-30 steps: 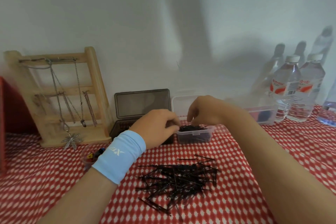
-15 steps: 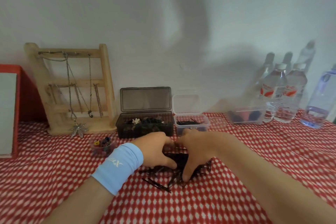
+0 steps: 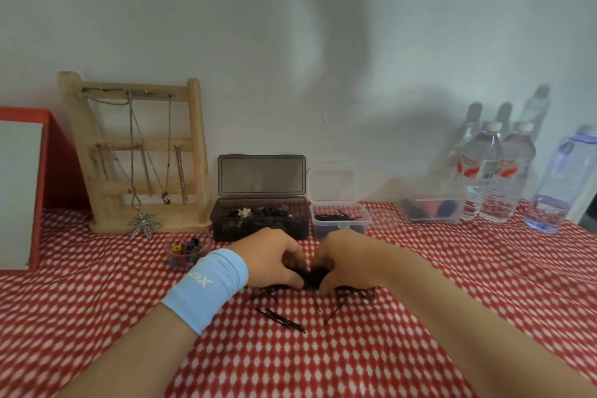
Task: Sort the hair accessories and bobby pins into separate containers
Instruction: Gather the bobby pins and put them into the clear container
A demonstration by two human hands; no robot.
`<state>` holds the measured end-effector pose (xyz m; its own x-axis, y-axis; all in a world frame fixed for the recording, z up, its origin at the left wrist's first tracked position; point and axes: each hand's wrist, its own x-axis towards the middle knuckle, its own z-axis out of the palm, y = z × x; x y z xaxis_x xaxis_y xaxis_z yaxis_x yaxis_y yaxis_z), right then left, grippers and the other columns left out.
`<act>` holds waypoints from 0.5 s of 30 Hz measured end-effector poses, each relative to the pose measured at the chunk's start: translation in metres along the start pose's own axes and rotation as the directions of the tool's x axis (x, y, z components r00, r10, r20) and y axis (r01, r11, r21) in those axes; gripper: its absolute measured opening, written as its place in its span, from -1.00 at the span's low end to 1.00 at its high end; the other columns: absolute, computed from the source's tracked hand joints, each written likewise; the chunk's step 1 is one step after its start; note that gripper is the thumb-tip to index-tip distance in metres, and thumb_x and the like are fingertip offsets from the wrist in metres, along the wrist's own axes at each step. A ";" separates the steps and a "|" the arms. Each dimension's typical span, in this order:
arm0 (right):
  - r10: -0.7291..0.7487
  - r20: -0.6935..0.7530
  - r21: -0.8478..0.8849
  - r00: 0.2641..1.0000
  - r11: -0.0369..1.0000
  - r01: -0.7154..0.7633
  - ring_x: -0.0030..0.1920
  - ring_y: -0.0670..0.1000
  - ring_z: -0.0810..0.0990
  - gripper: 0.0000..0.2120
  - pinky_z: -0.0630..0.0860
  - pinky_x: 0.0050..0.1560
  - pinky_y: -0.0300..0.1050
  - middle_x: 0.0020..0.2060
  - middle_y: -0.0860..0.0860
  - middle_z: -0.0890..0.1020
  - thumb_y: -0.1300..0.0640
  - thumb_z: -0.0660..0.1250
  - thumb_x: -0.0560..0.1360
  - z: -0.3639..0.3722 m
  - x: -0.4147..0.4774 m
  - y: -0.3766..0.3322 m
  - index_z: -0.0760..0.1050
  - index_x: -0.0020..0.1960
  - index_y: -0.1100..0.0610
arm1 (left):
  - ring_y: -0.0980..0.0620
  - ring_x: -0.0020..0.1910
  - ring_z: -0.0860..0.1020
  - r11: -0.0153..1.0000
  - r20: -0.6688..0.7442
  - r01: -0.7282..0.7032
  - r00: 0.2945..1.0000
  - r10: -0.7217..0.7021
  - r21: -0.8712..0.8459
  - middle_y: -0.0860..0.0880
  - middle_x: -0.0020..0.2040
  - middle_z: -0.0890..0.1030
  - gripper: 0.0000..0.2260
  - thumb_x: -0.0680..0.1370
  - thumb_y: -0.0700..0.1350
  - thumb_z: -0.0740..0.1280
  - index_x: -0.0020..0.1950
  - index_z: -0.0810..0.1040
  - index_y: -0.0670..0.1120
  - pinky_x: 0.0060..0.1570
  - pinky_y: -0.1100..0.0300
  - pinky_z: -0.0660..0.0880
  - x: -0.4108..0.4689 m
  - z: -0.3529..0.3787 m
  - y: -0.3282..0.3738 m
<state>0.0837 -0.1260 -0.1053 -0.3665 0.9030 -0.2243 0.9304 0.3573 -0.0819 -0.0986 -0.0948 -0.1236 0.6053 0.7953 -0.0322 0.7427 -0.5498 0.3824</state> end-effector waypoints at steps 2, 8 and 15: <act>0.008 0.023 -0.029 1.000 1.000 -0.007 0.07 0.05 0.63 -0.64 0.59 0.18 -0.03 0.14 0.01 0.67 0.01 0.43 0.55 0.001 0.002 -0.004 0.59 0.33 0.05 | 0.18 0.00 0.58 0.998 -0.014 0.008 1.000 -0.009 -0.057 0.16 0.03 0.63 -0.65 0.41 0.08 0.52 0.17 0.63 0.08 0.14 0.17 0.55 0.000 0.001 -0.002; 0.018 -0.014 0.002 1.000 1.000 -0.018 0.16 0.09 0.59 -0.65 0.54 0.21 -0.05 0.23 0.03 0.61 0.13 0.31 0.62 0.008 0.002 0.000 0.51 0.40 0.04 | 0.20 0.00 0.57 0.987 -0.005 0.040 0.999 -0.041 -0.159 0.20 0.04 0.59 -0.46 0.34 0.12 0.56 0.27 0.49 0.16 0.10 0.21 0.55 -0.001 0.000 -0.012; 0.032 -0.058 0.181 0.998 0.983 -0.021 0.08 -0.01 0.53 -0.76 0.46 0.05 -0.14 0.14 -0.04 0.59 0.08 0.27 0.65 0.004 -0.002 0.016 0.54 0.29 0.05 | 0.20 -0.02 0.62 0.958 -0.065 0.036 0.996 -0.057 -0.284 0.14 -0.01 0.66 -0.67 0.41 0.05 0.54 0.14 0.60 0.10 0.12 0.18 0.56 -0.001 0.002 -0.020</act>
<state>0.0997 -0.1230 -0.1100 -0.3364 0.9262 -0.1702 0.9236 0.2892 -0.2515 -0.1135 -0.0844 -0.1329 0.5422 0.8402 0.0066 0.6522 -0.4258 0.6272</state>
